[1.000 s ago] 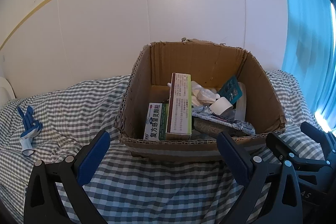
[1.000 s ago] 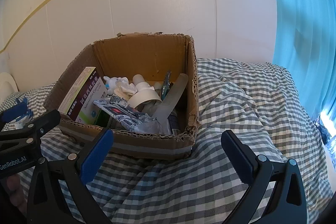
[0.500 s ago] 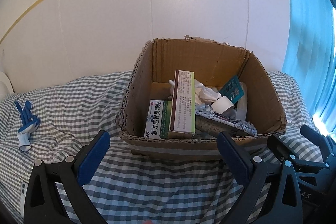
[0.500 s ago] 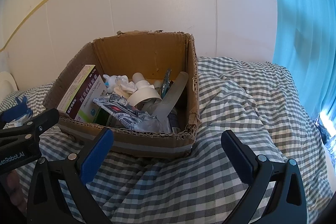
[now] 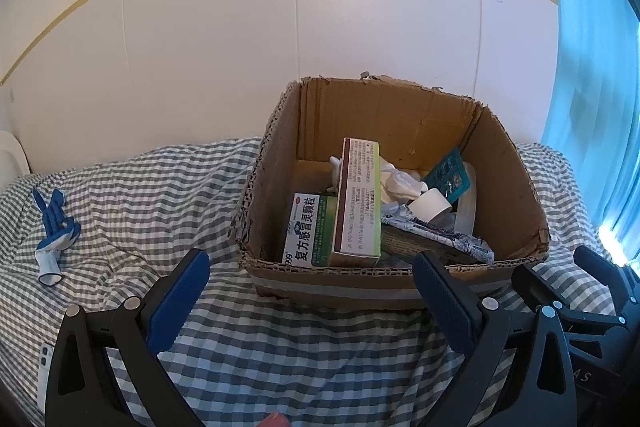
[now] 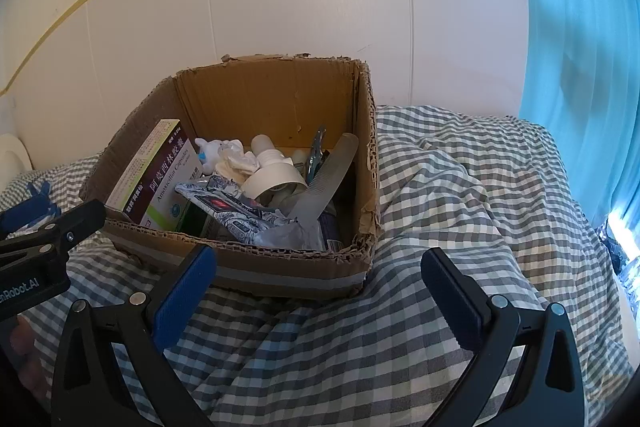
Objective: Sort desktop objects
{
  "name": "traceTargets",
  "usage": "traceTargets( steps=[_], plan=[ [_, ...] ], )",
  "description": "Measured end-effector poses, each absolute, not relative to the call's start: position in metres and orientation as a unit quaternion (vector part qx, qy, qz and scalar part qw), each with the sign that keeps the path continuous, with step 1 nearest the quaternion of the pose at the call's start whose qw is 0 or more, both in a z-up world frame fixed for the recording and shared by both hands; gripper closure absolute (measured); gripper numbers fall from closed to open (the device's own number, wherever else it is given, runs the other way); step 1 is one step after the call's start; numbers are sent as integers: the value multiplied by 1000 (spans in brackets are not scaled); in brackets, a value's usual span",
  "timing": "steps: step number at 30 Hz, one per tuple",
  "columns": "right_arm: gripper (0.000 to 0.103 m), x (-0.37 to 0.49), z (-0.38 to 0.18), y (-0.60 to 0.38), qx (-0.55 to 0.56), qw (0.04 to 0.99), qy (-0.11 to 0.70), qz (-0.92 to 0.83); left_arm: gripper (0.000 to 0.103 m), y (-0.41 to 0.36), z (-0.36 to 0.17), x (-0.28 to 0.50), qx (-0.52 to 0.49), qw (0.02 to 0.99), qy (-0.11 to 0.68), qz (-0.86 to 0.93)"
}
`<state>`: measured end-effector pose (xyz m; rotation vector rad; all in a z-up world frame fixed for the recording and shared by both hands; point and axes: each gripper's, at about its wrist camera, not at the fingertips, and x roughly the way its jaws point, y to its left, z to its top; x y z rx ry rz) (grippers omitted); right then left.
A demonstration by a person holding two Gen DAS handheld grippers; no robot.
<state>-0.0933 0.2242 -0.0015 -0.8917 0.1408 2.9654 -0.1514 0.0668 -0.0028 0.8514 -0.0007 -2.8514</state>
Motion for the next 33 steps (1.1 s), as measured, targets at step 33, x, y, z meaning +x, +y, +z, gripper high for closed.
traceTargets(
  steps=[33],
  plan=[
    [0, -98, -4, 225, -295, 17, 40, 955, 0, 64, -2, -148, 291, 60, 9, -955]
  ],
)
